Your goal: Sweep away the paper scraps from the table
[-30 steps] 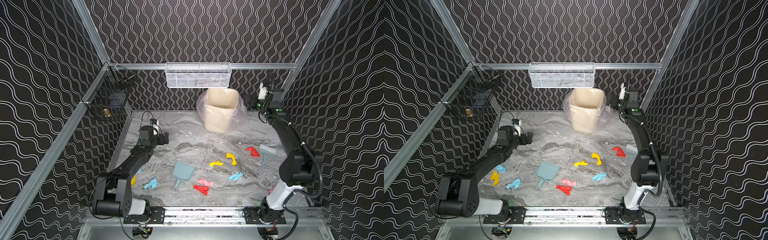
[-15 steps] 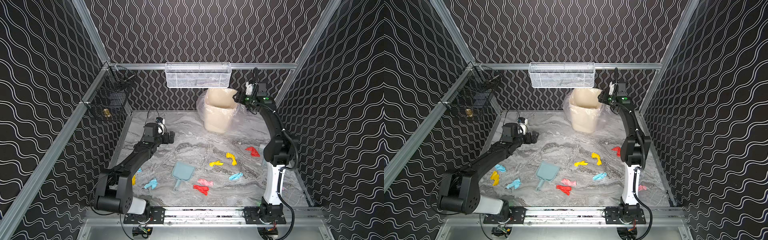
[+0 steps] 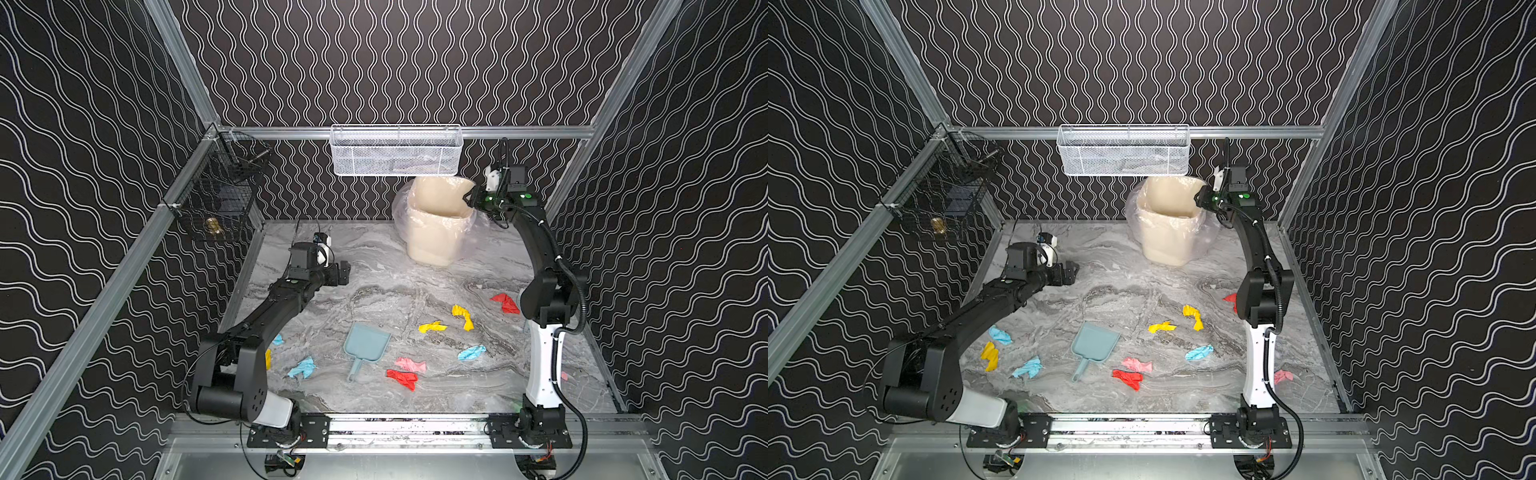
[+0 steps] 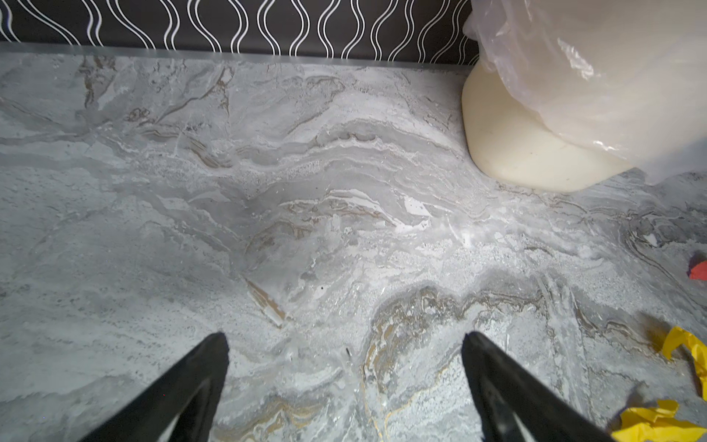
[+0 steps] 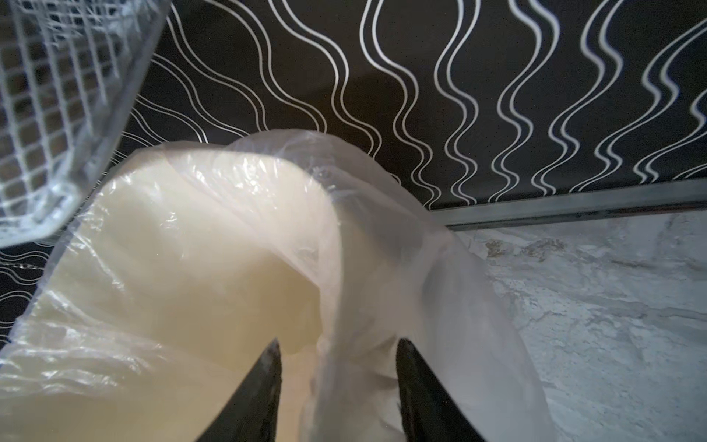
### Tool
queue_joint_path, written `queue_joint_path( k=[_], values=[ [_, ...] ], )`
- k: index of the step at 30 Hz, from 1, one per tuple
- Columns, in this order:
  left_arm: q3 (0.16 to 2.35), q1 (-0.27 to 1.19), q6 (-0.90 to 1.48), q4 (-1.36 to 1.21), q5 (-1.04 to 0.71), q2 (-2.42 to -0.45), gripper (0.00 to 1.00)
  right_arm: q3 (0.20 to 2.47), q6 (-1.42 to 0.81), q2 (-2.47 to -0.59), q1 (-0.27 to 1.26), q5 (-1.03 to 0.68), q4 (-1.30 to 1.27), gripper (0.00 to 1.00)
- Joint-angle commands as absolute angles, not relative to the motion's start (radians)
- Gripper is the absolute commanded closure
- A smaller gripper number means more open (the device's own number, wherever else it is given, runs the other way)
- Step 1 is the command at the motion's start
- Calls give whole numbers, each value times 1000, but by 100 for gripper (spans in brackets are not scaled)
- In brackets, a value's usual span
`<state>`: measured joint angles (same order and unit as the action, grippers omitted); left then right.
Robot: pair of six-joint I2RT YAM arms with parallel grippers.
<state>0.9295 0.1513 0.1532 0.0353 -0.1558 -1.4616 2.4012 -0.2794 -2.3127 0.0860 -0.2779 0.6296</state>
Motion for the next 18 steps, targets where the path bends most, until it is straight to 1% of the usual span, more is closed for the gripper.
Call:
queue_joint_path(
  k=[1, 6, 11, 18],
  values=[
    [921, 151, 147, 75, -146, -1440, 1, 2410, -267, -2314, 96, -296, 656, 55],
    [891, 144, 163, 108, -125, -1396, 1, 2415, -258, -2308, 107, -318, 665, 59],
    [852, 106, 204, 143, -104, -1322, 1, 2422, -249, -2305, 119, -359, 689, 62],
    [825, 83, 210, 235, -72, -1218, 1, 2384, -238, -2280, 160, -417, 721, 63]
  ],
)
